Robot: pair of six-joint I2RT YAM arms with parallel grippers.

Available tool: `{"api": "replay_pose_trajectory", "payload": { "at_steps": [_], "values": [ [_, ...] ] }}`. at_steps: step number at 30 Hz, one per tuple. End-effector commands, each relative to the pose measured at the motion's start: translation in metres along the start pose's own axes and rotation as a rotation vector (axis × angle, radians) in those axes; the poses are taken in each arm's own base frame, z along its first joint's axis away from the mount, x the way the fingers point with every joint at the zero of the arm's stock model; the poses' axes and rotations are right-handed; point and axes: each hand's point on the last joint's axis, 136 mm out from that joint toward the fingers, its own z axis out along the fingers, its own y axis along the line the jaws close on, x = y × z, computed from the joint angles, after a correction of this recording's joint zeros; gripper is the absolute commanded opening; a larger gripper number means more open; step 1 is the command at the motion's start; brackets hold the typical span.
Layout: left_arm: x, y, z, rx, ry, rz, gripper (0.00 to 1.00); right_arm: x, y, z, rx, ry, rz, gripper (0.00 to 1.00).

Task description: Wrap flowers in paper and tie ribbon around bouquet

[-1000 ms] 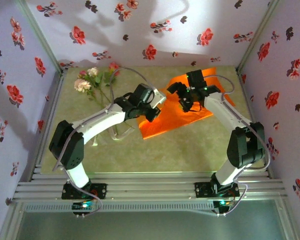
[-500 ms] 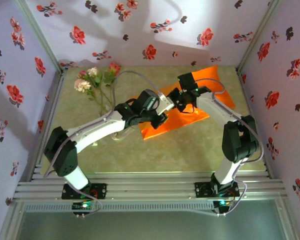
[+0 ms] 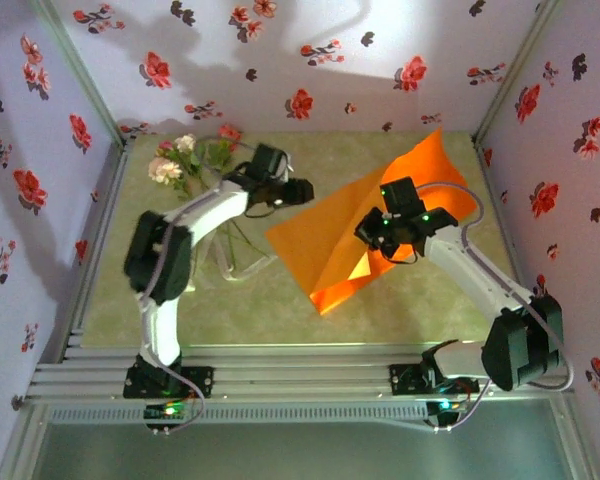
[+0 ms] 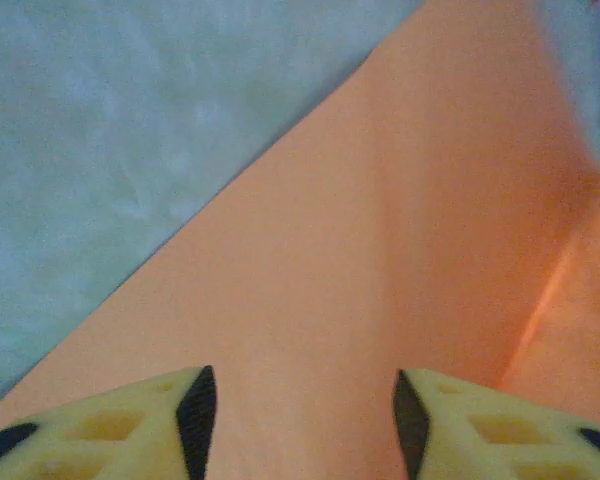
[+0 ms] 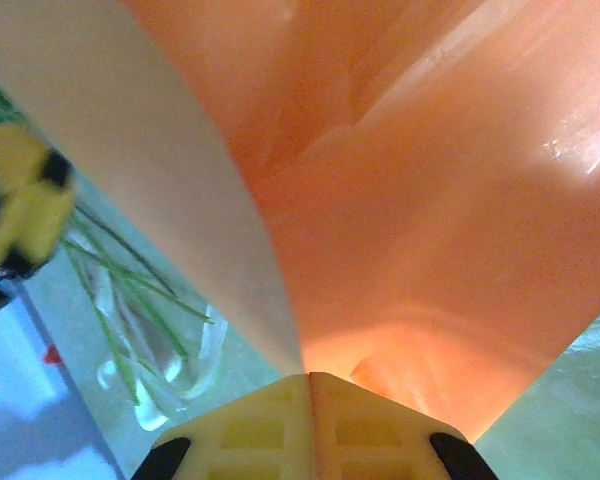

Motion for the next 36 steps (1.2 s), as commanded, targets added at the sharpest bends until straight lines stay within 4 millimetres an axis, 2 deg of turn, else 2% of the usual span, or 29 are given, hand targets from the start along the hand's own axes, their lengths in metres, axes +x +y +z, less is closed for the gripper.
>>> {"api": "replay_pose_trajectory", "payload": {
  "at_steps": [1, 4, 6, 8, 10, 14, 18, 20, 23, 25, 27, 29, 32, 34, 36],
  "values": [
    [0.045, -0.022, 0.036, 0.078, 0.191, -0.171, 0.48, -0.001, -0.013, -0.007, 0.037, -0.034, -0.033, 0.0],
    [0.063, -0.033, 0.058, 0.083, 0.262, -0.184, 0.46, -0.005, -0.015, -0.011, 0.042, -0.052, -0.047, 0.0],
    [0.082, -0.027, 0.071, 0.049, 0.322, -0.209, 0.44, -0.005, -0.016, -0.014, 0.044, -0.053, -0.057, 0.0],
    [0.103, -0.002, 0.082, -0.04, 0.383, -0.25, 0.38, -0.004, -0.017, -0.018, 0.046, -0.051, -0.073, 0.0],
    [0.111, 0.019, 0.086, -0.116, 0.391, -0.266, 0.36, -0.004, -0.02, -0.022, 0.053, -0.051, -0.087, 0.0],
    [0.105, 0.07, 0.083, -0.253, 0.377, -0.337, 0.36, -0.006, -0.03, -0.03, 0.062, -0.059, -0.099, 0.0],
    [0.071, 0.127, 0.074, -0.364, 0.333, -0.395, 0.35, -0.013, -0.03, -0.028, 0.034, -0.041, -0.086, 0.0],
    [0.042, 0.156, 0.064, -0.41, 0.294, -0.422, 0.33, -0.016, -0.022, -0.024, 0.011, -0.025, -0.092, 0.0],
    [-0.007, 0.176, 0.045, -0.414, 0.198, -0.47, 0.31, -0.019, -0.012, -0.019, 0.002, 0.001, -0.091, 0.0],
    [-0.036, 0.179, 0.04, -0.367, 0.148, -0.508, 0.31, -0.016, -0.015, -0.02, 0.019, 0.015, -0.075, 0.0],
    [-0.055, 0.174, 0.036, -0.344, 0.133, -0.511, 0.31, -0.007, -0.029, -0.023, 0.064, 0.022, -0.05, 0.0],
    [-0.061, 0.17, 0.038, -0.329, 0.14, -0.515, 0.31, 0.007, -0.059, -0.026, 0.137, 0.028, -0.002, 0.0],
    [-0.05, 0.168, 0.044, -0.3, 0.173, -0.557, 0.31, 0.032, -0.111, -0.018, 0.237, 0.057, 0.084, 0.0],
    [-0.041, 0.168, 0.043, -0.298, 0.171, -0.576, 0.3, 0.045, -0.137, -0.01, 0.285, 0.084, 0.147, 0.0],
    [-0.037, 0.17, 0.038, -0.289, 0.147, -0.597, 0.3, 0.056, -0.155, 0.001, 0.323, 0.122, 0.185, 0.0]
  ]
}}
